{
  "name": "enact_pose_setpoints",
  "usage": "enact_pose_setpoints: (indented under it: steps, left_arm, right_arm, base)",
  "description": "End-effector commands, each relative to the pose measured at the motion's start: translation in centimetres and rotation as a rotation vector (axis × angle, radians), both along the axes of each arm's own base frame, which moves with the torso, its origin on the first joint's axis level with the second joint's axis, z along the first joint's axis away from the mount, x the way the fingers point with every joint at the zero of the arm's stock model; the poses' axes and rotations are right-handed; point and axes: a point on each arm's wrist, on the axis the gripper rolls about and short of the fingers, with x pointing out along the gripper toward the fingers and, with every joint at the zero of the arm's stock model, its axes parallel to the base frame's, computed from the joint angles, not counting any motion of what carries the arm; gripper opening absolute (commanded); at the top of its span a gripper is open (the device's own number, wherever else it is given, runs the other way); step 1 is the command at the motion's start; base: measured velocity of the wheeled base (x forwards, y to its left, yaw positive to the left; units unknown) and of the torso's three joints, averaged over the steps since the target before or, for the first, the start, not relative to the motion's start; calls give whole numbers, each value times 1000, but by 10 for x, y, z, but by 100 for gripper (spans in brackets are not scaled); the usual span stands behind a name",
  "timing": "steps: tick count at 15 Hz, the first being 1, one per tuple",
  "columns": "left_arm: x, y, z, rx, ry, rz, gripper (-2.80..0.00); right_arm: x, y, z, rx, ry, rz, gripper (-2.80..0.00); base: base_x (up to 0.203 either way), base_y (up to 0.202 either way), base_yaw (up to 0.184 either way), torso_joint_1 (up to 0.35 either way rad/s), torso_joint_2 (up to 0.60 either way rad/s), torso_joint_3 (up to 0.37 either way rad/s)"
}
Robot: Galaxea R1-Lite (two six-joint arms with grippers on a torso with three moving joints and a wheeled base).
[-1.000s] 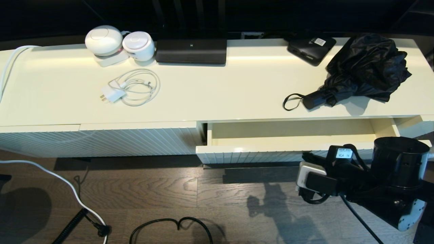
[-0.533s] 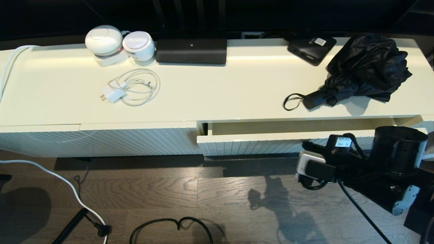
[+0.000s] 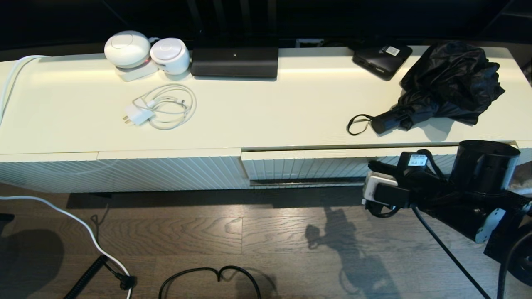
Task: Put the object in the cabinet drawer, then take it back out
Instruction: Close the drawer
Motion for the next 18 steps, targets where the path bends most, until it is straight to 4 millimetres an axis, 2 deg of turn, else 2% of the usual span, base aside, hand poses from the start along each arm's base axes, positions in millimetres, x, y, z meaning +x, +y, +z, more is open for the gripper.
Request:
enact_pose_setpoints:
  steps: [1, 6, 11, 14, 18]
  left_arm:
    - [0, 0, 0, 0, -3, 0, -280]
    - [0, 0, 0, 0, -1, 0, -280]
    - [0, 0, 0, 0, -3, 0, -280]
    - [0, 0, 0, 0, -1, 0, -280]
    - [0, 0, 0, 0, -1, 0, -280]
  right_arm:
    - [7, 1, -1, -8, -4, 11, -280]
    - [14, 1, -7, -6, -11, 5, -280]
    - [16, 1, -4, -3, -17, 4, -280]
    - [0, -4, 9, 7, -14, -2, -280]
    - [-42, -20, 41, 64, 23, -18, -280]
  base:
    - [0, 0, 0, 0, 0, 0]
    - [0, 0, 0, 0, 0, 0]
    - [0, 0, 0, 0, 0, 0]
    - [0, 0, 0, 0, 0, 0]
    - [0, 0, 0, 0, 0, 0]
